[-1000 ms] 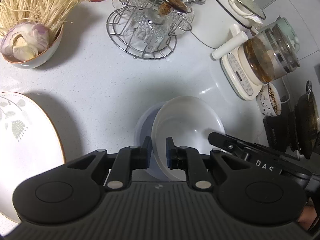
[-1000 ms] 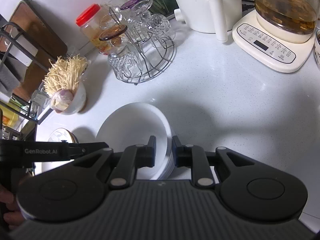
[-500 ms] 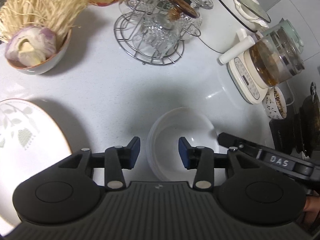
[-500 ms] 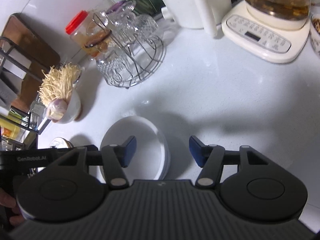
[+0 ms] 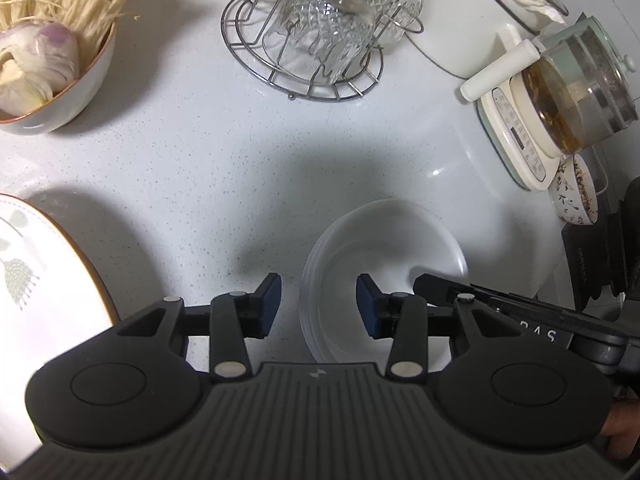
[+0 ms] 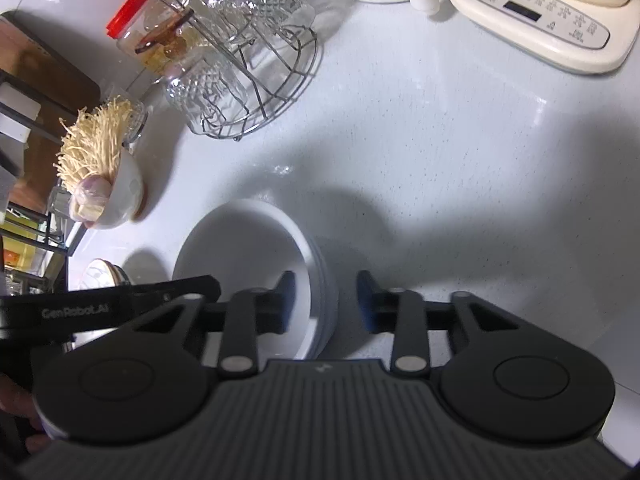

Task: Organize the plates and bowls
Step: 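Close both grippers on the rim of the nested bowl stack, then carry the bowl stack with both grippers and lower onto the plate stack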

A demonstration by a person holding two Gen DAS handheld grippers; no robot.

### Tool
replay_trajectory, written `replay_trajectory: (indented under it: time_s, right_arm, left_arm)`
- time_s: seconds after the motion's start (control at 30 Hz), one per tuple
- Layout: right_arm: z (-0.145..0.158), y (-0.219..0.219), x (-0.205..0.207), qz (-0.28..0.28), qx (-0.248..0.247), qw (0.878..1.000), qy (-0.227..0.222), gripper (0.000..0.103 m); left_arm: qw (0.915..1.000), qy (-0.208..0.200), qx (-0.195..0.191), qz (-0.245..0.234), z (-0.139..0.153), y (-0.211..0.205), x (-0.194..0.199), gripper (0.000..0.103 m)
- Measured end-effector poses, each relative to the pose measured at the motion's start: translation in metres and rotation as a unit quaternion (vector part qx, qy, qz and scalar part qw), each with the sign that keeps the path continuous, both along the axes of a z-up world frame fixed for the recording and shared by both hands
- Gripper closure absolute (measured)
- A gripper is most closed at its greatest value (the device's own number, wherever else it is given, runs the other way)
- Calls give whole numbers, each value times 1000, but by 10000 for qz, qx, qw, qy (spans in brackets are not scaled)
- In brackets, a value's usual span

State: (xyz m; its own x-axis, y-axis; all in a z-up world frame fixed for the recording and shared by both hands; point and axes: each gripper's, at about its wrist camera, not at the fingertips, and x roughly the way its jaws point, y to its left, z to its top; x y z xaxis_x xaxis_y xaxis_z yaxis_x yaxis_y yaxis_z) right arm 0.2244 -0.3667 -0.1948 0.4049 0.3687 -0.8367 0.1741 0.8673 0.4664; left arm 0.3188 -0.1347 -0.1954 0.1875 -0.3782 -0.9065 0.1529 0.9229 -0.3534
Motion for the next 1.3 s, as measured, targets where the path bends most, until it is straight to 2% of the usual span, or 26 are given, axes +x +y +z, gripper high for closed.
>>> replay_trajectory:
  time_s: [0.17, 0.3, 0.37, 0.63, 1.03, 1.3]
  right_arm:
    - [-7, -1, -3, -28, 162, 9999, 50, 82]
    - [-7, 0, -4, 12, 155, 9999, -1, 84]
    - [-6, 1, -5, 23, 148, 9999, 1, 84]
    - [6, 0, -10, 17, 39, 9999, -124, 84]
    - [39, 2, -20, -90, -5, 9990, -436, 84]
    - [66, 3, -25, -94, -99, 9971, -747, 84]
  left_arm:
    - [9999, 84, 55, -32, -8, -3, 3, 75]
    - [9996, -6, 166, -211, -9, -7, 2, 88]
    - [9995, -40, 199, -255, -9, -8, 0, 89]
    - [9992, -84, 131, -356, -1, -10, -2, 90]
    - [9988, -221, 27, -430, 36, -6, -8, 89]
    - [9978, -486, -82, -448, 66, -1, -15, 89]
